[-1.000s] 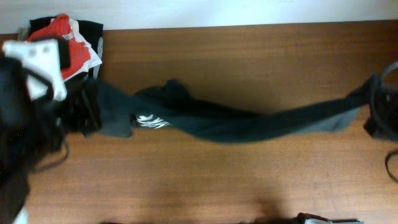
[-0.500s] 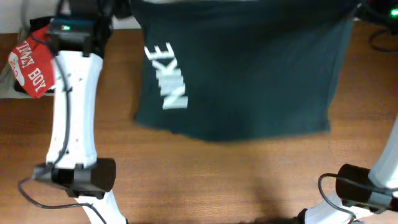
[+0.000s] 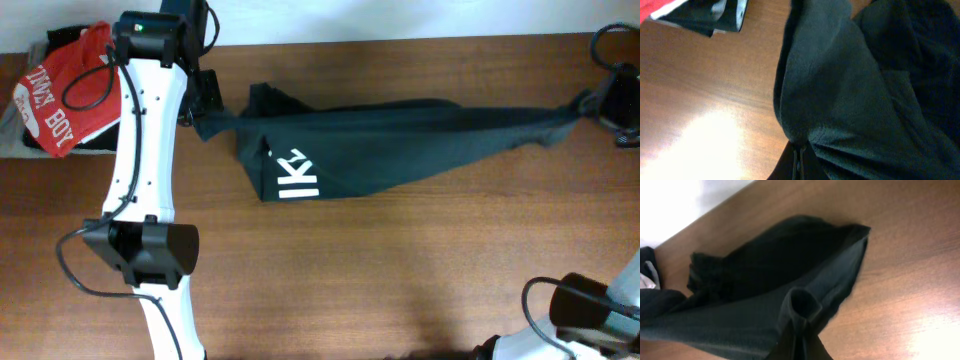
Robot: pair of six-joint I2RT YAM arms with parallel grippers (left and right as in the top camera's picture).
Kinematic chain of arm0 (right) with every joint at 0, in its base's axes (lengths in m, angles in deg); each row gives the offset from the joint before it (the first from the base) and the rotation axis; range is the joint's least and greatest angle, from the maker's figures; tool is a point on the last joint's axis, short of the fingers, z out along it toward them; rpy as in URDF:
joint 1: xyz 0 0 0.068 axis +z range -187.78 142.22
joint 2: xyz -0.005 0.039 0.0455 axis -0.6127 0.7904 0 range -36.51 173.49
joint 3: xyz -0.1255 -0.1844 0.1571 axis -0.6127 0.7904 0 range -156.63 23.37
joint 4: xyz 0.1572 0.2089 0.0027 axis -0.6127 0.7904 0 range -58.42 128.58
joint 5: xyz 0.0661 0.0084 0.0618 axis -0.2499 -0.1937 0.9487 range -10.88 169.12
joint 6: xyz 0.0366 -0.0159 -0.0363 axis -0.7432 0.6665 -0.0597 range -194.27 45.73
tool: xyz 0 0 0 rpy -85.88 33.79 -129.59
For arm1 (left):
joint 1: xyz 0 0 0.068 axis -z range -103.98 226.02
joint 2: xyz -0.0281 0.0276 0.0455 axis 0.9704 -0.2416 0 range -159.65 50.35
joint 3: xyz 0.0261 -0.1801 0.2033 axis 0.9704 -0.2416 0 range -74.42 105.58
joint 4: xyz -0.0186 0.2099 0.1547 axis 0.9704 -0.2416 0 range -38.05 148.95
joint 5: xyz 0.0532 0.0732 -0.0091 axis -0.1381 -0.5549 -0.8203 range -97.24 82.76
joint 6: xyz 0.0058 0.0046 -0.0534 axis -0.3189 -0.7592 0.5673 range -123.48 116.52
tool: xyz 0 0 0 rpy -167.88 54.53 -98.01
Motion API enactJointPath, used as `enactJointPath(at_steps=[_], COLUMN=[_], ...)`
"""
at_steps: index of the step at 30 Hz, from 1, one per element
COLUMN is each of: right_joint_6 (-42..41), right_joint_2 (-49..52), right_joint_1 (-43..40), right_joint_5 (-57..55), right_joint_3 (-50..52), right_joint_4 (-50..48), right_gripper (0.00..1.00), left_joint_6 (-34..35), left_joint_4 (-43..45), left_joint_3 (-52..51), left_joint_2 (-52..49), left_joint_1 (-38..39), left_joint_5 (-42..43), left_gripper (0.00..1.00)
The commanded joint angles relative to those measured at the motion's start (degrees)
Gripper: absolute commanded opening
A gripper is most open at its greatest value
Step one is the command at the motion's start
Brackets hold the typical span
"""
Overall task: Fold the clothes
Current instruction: 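Lay the shirt flat on the table with both grippers and release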
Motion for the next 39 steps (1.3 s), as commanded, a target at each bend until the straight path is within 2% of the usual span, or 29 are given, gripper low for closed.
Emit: enactJointPath(at_steps=[1, 4, 6, 8, 11, 14, 15, 16, 17, 18, 19, 20, 23, 25, 26, 27, 29, 30, 31, 33, 34, 36, 39], right_joint_6=[1.5, -1.4, -3.7, -5.1, -8.2, -9.3, -9.3, -9.3, -9.3, -9.3, -9.3, -9.3, -6.8, -6.0, -6.0, -6.0, -6.0, -6.0, -5.6, -4.7, -4.7, -4.7, -4.7], right_joint_2=[-8.9, -19.7, -29.1, -33.3, -35.5, -36.5, -36.4, -36.0, -35.5, -34.8, -34.1, -33.6, -33.2, -32.9, -32.6, -31.9, -30.3, -29.2, -28.2, -25.4, -24.3, -21.7, -17.9], right_joint_1=[-0.5, -1.7, -6.5, -11.9, -19.2, -25.4, -25.4, -25.3, -25.3, -25.3, -25.3, -25.3, -25.3, -25.2, -25.2, -25.1, -23.2, -20.9, -18.3, -12.5, -10.3, -6.4, -2.3], right_joint_5=[-5.4, -9.9, -11.2, -11.1, -10.0, -6.4, -6.4, -6.4, -6.4, -6.3, -5.3, -4.2, 2.1, 2.9, 3.3, 3.5, 3.4, 3.3, 3.0, 2.3, 1.5, 1.5, 0.0], right_joint_3=[10.2, 25.5, 38.2, 47.2, 57.0, 63.7, 64.5, 65.2, 65.8, 66.2, 66.2, 66.2, 66.2, 66.2, 66.2, 66.3, 66.3, 66.3, 66.3, 66.3, 66.3, 66.3, 66.3], right_joint_4=[0.8, -3.2, -9.2, -12.5, -16.7, -20.3, -20.7, -20.8, -20.9, -21.1, -21.4, -22.2, -26.3, -28.4, -28.7, -28.8, -28.8, -28.8, -29.1, -30.6, -31.2, -32.5, -33.1], right_gripper=[0.04, 0.04, 0.04, 0.04, 0.04, 0.04, 0.12, 0.15, 0.51, 0.96, 0.99, 0.99, 0.99, 0.99, 1.0, 0.85, 0.71, 0.72, 0.72, 0.76, 0.76, 0.77, 0.76], left_joint_6=[2.7, 2.8, 2.8, 3.3, 3.8, 11.5, 13.4, 13.7, 13.9, 13.9, 13.9, 13.9, 13.0, 13.0, 13.0, 11.3, 10.1, 7.7, 4.1, -6.0, -9.2, -11.5, -13.1], left_joint_4=[0.1, 0.1, 0.6, 3.3, 7.8, 9.8, 11.2, 11.9, 12.1, 12.8, 14.8, 16.9, 29.4, 37.3, 41.7, 47.0, 53.1, 56.3, 58.3, 62.2, 64.1, 66.2, 66.1], left_joint_3=[-2.3, -14.3, -26.8, -38.4, -52.5, -69.0, -73.4, -76.4, -78.4, -80.3, -81.5, -81.6, -81.6, -81.6, -81.6, -81.6, -81.6, -81.6, -81.6, -81.5, -81.5, -81.5, -81.5], left_joint_2=[8.7, 18.4, 28.2, 37.0, 45.4, 51.6, 52.8, 53.3, 53.2, 53.2, 53.2, 53.2, 53.2, 53.1, 52.3, 50.5, 46.1, 41.7, 37.3, 30.3, 28.5, 26.7, 25.7], left_joint_1=[-0.9, -0.8, 0.2, 2.3, 5.0, 6.4, 6.4, 6.4, 6.4, 6.4, 6.4, 6.4, 6.4, 6.4, 6.4, 6.4, 6.4, 6.4, 6.4, 6.4, 6.4, 6.3, 6.3], left_joint_5=[0.0, 2.8, 5.7, 7.6, 15.3, 15.9, 16.0, 16.2, 16.2, 16.1, 15.9, 15.5, 15.5, 12.4, 9.7, 9.2, 9.5, 9.7, 10.6, 17.5, 20.0, 20.2, 20.5], left_gripper=[0.01, 0.01, 0.0, 0.0, 0.0, 0.0, 0.01, 0.01, 0.01, 0.21, 0.67, 0.67, 0.92, 0.93, 0.81, 0.58, 0.37, 0.36, 0.38, 0.73, 0.8, 0.85, 0.85])
